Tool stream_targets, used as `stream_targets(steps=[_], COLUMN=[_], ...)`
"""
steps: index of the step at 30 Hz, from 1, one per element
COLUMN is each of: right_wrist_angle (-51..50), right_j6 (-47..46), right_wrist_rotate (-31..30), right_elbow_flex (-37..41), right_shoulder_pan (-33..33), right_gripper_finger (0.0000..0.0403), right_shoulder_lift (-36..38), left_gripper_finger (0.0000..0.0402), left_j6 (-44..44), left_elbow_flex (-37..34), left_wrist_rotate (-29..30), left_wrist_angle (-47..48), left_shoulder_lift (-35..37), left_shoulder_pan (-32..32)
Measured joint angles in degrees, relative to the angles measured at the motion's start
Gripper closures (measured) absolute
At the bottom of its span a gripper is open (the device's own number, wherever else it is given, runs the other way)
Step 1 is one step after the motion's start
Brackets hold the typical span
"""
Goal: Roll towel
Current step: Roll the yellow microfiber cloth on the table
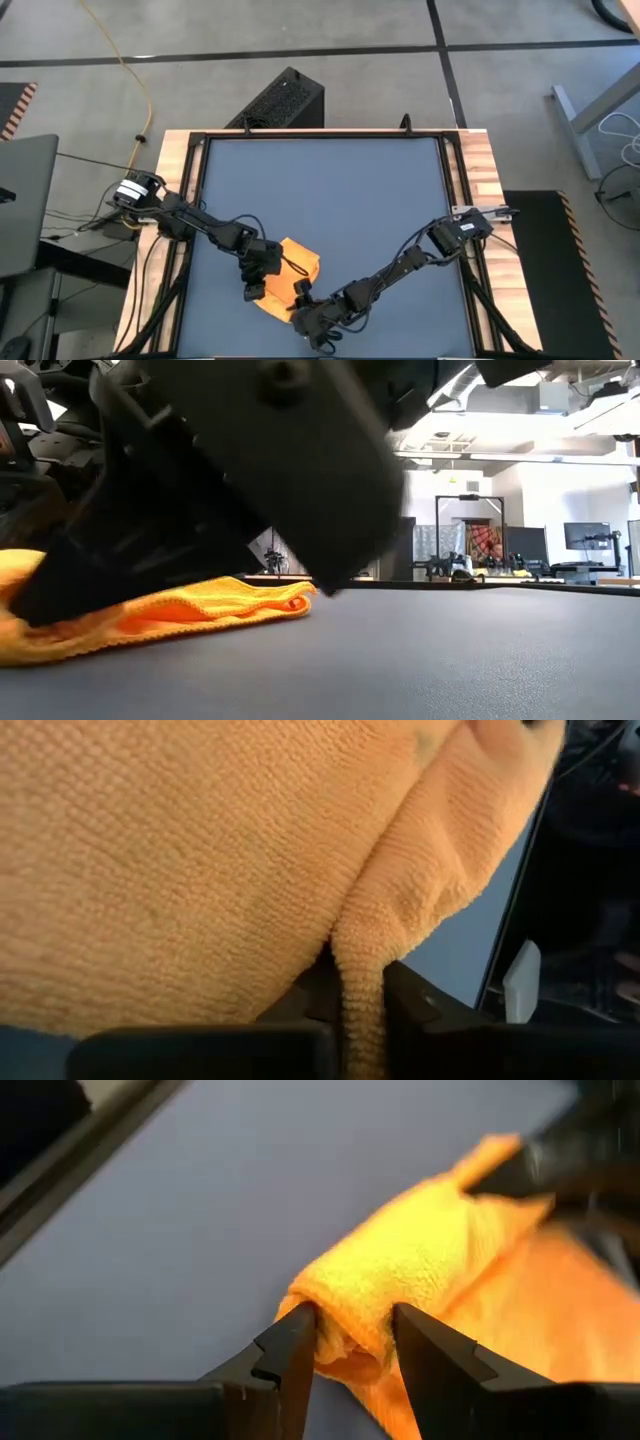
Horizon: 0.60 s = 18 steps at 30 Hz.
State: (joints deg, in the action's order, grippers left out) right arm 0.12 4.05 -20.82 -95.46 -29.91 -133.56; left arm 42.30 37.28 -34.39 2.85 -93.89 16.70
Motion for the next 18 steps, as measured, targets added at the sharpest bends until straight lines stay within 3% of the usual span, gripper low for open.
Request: stream_targets(steps=[4, 11, 18], right_wrist_angle=[-1.4, -1.4, -1.6], right_j6=[-7.3, -14.2, -23.1], right_wrist_rotate=[-0.1, 0.1, 0.1], right_elbow_flex=[0.3, 0.3, 0.3], right_shoulder_pan=[0.8, 0.6, -0.3], right_gripper_finger=[0.0269, 0.0386, 0.0387], right_shoulder_lift=[0.0, 0.0, 0.0], left_gripper_finger=[0.0342, 0.0280, 0.0272], left_j6=[-2.6, -3.9, -8.3], left_elbow_flex=[0.0, 0.0, 0.0], left_wrist_rotate=[0.1, -6.4, -6.2], left_wrist_angle=[0.0, 0.6, 6.3], left_shoulder_lift=[0.0, 0.6, 6.0], left_shoulder_pan=[0.0, -2.6, -3.3])
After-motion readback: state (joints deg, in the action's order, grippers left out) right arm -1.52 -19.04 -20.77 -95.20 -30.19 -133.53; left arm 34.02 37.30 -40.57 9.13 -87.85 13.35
